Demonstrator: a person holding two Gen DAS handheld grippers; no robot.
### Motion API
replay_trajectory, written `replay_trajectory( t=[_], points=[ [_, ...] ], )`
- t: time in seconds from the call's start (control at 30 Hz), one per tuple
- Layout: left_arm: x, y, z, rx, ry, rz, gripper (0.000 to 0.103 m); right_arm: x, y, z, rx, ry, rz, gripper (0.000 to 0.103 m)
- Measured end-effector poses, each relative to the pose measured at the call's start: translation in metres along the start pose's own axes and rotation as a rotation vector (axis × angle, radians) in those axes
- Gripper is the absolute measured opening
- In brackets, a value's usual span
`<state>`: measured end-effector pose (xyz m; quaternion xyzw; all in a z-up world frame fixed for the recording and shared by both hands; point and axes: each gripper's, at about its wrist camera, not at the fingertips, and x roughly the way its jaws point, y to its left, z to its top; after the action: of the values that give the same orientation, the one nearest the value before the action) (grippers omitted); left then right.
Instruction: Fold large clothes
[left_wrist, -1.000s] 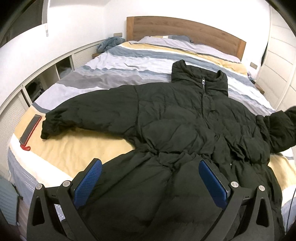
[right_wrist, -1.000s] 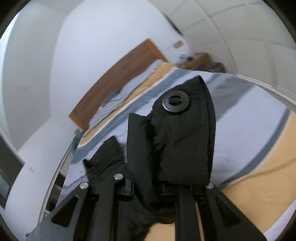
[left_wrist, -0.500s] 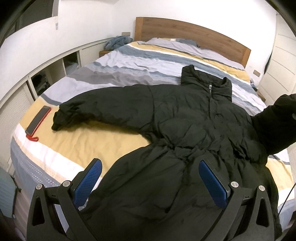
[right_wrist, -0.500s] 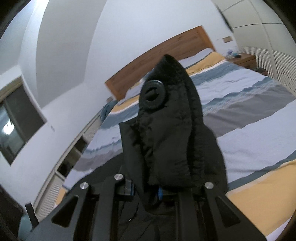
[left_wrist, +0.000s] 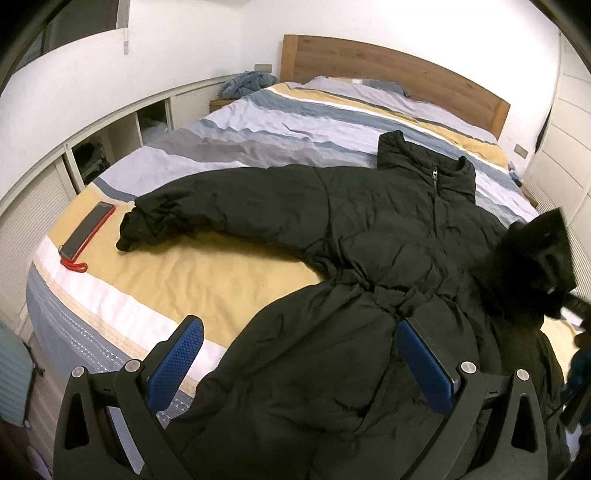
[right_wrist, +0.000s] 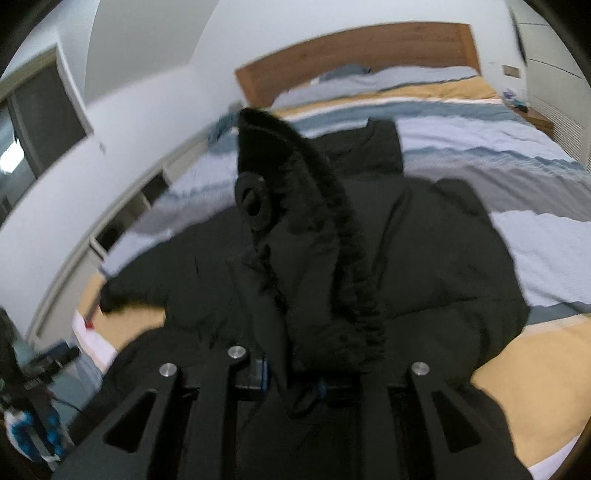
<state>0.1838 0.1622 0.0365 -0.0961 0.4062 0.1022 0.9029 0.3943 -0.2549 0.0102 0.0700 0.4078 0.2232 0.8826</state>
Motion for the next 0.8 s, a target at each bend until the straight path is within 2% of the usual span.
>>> replay_trajectory(
  t=[0.2, 0.27, 0.33, 0.43, 0.57, 0.67, 0.8],
  points=[
    [0.001, 0.002, 0.000, -0.004, 0.006, -0.011, 0.102, 0.035, 0.021, -0.029, -0.098, 0.110, -0.072, 0.021],
    [0.000, 0.002, 0.000, -0.004, 0.004, -0.014, 0.102, 0.041, 0.026, -0.033, -0.106, 0.130, -0.072, 0.026],
    [-0.002, 0.001, -0.001, -0.005, 0.002, -0.015, 0.102, 0.046, 0.032, -0.035, -0.110, 0.143, -0.049, 0.046],
    [-0.005, 0.001, -0.002, -0.005, -0.001, -0.014, 0.102, 0.048, 0.045, -0.041, -0.163, 0.155, -0.061, 0.054],
    [-0.011, -0.003, -0.002, -0.012, -0.011, -0.033, 0.102, 0.043, 0.057, -0.044, -0.183, 0.153, -0.050, 0.055],
    [-0.017, -0.010, -0.003, -0.011, -0.017, -0.086, 0.102, 0.032, 0.061, -0.044, -0.186, 0.142, -0.025, 0.055],
    [-0.022, -0.032, -0.003, 0.040, 0.001, -0.101, 0.102, 0.019, 0.068, -0.046, -0.198, 0.133, 0.031, 0.055]
  ],
)
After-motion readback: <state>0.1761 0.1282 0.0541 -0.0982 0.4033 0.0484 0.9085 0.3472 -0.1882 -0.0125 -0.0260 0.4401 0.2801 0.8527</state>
